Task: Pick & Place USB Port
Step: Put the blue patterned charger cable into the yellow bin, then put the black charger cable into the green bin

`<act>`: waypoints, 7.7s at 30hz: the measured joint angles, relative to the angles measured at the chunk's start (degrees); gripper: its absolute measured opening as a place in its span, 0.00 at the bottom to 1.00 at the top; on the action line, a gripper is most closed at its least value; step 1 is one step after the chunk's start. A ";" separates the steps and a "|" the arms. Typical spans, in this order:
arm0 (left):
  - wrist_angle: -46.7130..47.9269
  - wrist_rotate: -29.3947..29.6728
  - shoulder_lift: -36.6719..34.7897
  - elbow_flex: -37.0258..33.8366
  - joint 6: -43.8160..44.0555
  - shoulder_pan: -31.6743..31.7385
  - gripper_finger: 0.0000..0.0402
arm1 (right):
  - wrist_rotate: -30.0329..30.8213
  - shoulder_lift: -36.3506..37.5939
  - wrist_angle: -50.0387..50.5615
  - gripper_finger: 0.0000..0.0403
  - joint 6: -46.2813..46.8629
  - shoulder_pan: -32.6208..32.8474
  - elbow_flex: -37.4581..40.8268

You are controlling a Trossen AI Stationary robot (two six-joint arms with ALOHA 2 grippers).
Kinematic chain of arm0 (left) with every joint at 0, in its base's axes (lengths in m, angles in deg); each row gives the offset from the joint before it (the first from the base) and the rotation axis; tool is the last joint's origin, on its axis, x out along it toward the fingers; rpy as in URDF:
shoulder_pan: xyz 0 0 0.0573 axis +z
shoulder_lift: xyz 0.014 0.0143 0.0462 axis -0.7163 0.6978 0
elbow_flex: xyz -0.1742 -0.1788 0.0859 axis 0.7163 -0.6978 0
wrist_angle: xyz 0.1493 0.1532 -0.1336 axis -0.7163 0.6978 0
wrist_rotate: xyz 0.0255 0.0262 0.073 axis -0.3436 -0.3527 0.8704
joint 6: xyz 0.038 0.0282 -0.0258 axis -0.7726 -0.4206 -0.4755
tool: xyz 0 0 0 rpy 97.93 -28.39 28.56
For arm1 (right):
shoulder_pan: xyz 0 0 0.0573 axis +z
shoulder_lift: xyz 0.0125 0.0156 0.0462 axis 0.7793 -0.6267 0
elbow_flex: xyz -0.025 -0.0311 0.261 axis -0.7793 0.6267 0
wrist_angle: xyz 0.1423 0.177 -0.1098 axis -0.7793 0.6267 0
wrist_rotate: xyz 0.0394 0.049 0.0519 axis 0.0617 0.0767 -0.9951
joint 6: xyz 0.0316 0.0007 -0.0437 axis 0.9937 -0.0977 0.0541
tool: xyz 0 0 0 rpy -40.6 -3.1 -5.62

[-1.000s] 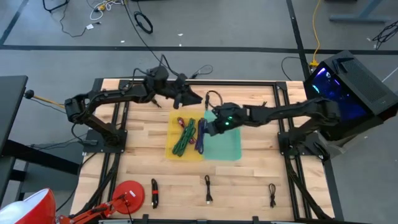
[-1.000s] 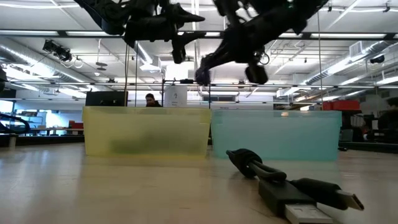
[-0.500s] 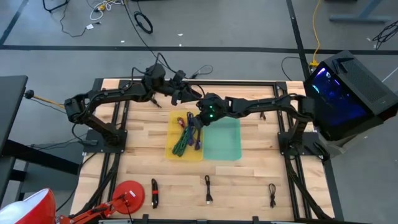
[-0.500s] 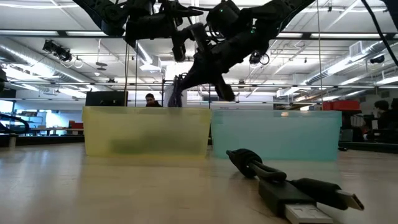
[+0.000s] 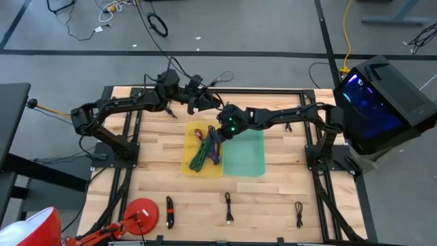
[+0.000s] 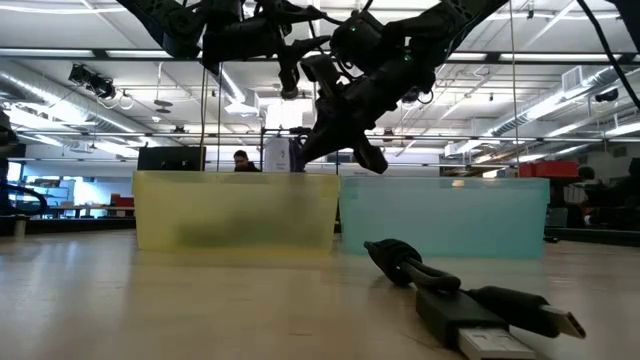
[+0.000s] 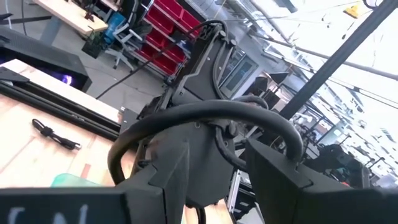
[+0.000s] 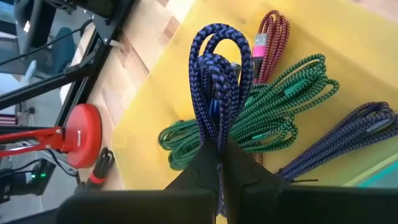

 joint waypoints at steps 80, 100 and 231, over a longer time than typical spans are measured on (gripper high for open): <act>76.57 49.19 11.04 -0.15 6.43 15.26 0.42 | 4.63 26.49 18.14 0.46 -42.03 -18.21 0.09; 75.27 47.94 16.09 -0.02 0.13 16.53 0.03 | 4.18 26.49 17.97 0.46 -40.85 -18.21 0.04; 47.93 19.89 22.82 18.47 5.33 5.96 0.41 | 7.05 26.45 14.35 0.46 -35.65 -33.23 0.04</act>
